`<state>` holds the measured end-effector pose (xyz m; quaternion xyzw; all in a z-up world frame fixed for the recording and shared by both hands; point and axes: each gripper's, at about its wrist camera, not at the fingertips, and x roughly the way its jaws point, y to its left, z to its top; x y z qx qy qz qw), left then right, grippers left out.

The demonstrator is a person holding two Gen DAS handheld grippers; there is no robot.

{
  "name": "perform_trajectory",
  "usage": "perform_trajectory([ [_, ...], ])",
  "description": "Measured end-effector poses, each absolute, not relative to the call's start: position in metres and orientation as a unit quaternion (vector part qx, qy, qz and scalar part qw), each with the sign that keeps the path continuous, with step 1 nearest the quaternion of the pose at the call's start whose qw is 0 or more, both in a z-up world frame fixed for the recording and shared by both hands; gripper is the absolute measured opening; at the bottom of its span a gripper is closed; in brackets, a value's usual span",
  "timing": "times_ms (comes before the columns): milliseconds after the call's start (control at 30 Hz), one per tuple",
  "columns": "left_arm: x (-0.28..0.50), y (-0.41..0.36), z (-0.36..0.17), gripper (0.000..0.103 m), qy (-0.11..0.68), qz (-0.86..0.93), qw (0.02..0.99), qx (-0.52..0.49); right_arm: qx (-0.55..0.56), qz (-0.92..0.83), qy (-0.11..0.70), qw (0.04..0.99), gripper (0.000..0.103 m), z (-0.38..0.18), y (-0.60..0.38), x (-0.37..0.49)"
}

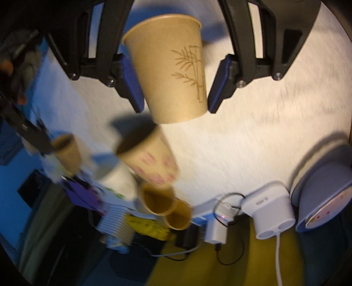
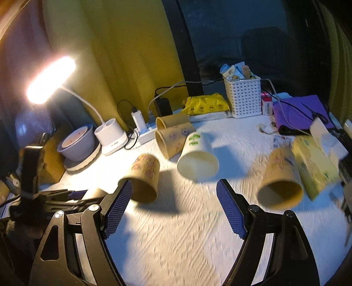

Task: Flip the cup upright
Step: 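Close the left gripper on the tan cup's body and lift it, then pass the tan cup to the right gripper, which closes on its rim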

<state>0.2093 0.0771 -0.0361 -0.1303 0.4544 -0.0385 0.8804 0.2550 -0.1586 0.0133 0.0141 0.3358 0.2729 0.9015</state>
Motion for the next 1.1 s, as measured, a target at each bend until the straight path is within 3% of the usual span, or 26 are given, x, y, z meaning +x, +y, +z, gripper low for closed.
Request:
perform_trajectory([
  [233, 0.161, 0.015, -0.030, 0.061, 0.446, -0.122, 0.882, -0.092, 0.015, 0.260, 0.348, 0.901, 0.082, 0.000, -0.186, 0.201],
  [733, 0.167, -0.067, -0.044, 0.062, 0.450, -0.215, 0.867, -0.011, -0.017, 0.226, 0.378, 0.898, 0.082, -0.044, -0.256, 0.157],
  [800, 0.164, -0.067, -0.042, 0.074, 0.448, -0.211, 0.869, -0.011, -0.029, 0.234, 0.376, 0.896, 0.082, -0.043, -0.258, 0.157],
  [867, 0.158, -0.062, -0.037, 0.080, 0.445, -0.211, 0.870, -0.022, -0.047, 0.246, 0.372, 0.894, 0.082, -0.041, -0.255, 0.156],
  [1100, 0.132, -0.038, -0.014, 0.081, 0.418, -0.206, 0.882, -0.060, -0.137, 0.309, 0.346, 0.875, 0.082, -0.031, -0.221, 0.147],
])
